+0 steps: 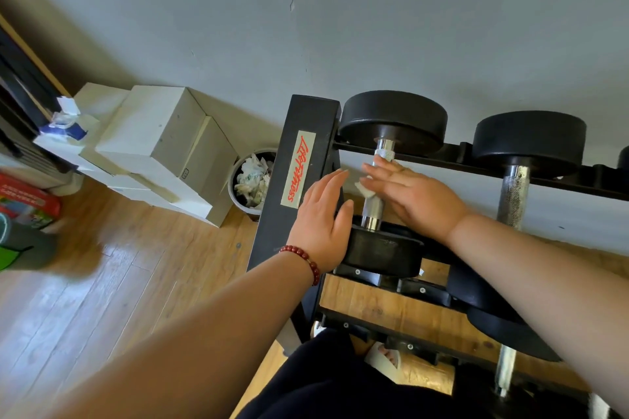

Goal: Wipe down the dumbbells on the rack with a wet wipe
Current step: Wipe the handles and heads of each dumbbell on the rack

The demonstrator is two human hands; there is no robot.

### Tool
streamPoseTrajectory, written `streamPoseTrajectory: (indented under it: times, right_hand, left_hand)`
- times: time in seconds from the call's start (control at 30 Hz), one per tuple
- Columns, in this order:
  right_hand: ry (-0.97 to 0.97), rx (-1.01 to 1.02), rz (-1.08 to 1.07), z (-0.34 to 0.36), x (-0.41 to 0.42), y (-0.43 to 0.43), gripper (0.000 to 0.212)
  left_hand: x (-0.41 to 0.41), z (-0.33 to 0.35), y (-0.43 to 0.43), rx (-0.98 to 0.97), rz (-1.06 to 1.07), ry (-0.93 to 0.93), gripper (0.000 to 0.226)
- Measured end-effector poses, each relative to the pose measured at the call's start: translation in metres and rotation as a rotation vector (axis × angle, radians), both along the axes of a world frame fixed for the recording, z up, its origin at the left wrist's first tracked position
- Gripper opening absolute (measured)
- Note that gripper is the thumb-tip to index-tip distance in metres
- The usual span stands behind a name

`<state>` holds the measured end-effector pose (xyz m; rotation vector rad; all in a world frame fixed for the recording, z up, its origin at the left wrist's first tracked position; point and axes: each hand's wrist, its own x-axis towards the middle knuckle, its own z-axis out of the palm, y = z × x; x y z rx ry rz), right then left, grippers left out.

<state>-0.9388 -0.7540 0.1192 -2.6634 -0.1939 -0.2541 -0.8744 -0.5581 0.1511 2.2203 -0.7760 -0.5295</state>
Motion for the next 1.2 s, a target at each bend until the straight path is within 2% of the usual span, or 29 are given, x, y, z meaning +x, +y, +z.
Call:
streamPoseTrajectory:
  times: [0.17, 0.3, 0.37, 0.5, 0.67, 0.8, 0.9, 1.07, 1.2]
  right_hand:
    - [0.032, 0.045, -0.190, 0.008, 0.013, 0.003, 0.048]
    - [0.041, -0.053, -0.016, 0.000, -0.009, 0.008, 0.048]
    - [0.034, -0.109, -0.009, 0.003, -0.003, 0.003, 0.048]
    - [0.092, 0.043, -0.265, 0.015, 0.016, 0.013, 0.047]
    - [0.172, 0.087, -0.244, 0.012, 0.001, 0.024, 0.052]
    - [0.069, 0.079, -0.205, 0.023, -0.001, 0.020, 0.045]
    - [-0.024, 0.080, -0.200, 0.024, -0.002, 0.021, 0.043]
    - [-0.042, 0.318, -0.284, 0.026, -0.003, 0.030, 0.041]
    - [-0.070, 0.573, -0.343, 0.035, -0.002, 0.036, 0.033]
  left_hand:
    - [0.003, 0.001, 0.001, -0.011, -0.035, 0.055, 0.049]
    - [0.007, 0.000, 0.001, -0.029, -0.067, 0.129, 0.050]
    - [0.008, 0.001, 0.002, -0.030, -0.083, 0.153, 0.050]
    - [0.010, 0.001, 0.002, -0.034, -0.102, 0.175, 0.050]
    - [0.011, -0.002, 0.002, -0.054, -0.100, 0.198, 0.051]
    - [0.015, -0.005, 0.002, -0.068, -0.087, 0.244, 0.051]
    - [0.023, 0.003, -0.003, -0.148, 0.012, 0.268, 0.047]
    - [0.027, 0.021, -0.018, -0.204, 0.014, 0.222, 0.029]
    - [0.016, 0.029, -0.029, -0.311, 0.087, 0.279, 0.015]
